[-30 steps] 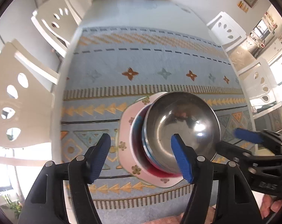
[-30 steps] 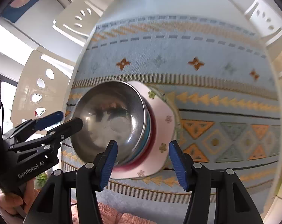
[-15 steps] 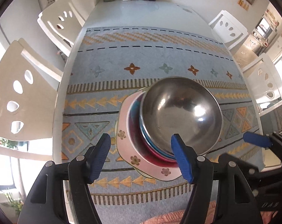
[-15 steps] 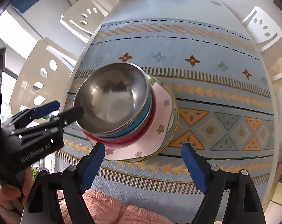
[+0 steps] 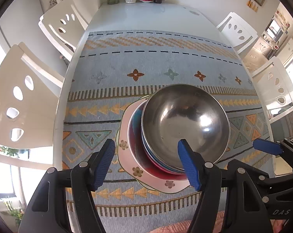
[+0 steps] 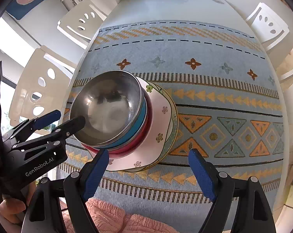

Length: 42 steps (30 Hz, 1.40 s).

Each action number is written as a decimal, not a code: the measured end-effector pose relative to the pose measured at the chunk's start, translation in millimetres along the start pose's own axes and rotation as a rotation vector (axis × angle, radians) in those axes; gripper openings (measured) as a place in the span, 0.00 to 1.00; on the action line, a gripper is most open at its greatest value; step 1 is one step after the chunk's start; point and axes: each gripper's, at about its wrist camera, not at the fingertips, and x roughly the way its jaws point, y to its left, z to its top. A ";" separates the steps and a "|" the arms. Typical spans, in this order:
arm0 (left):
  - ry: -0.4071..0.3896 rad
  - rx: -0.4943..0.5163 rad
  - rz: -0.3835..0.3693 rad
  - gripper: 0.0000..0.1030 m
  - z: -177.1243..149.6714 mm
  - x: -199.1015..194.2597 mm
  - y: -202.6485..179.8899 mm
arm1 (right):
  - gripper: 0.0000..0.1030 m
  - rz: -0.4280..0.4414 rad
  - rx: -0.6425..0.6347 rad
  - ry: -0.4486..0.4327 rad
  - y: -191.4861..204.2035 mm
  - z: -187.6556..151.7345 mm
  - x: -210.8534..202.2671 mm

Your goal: Organize plates and bowls

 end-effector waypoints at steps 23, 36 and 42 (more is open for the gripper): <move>0.005 0.003 0.014 0.69 -1.3 -0.6 1.0 | 0.80 -0.065 -0.047 -0.003 3.9 6.5 8.6; -0.008 0.010 0.013 0.69 -1.3 -3.3 1.2 | 0.80 -0.072 -0.060 -0.009 7.0 6.0 8.7; -0.006 0.010 0.010 0.69 -0.3 -2.7 1.0 | 0.80 -0.078 -0.053 -0.017 6.2 5.8 7.0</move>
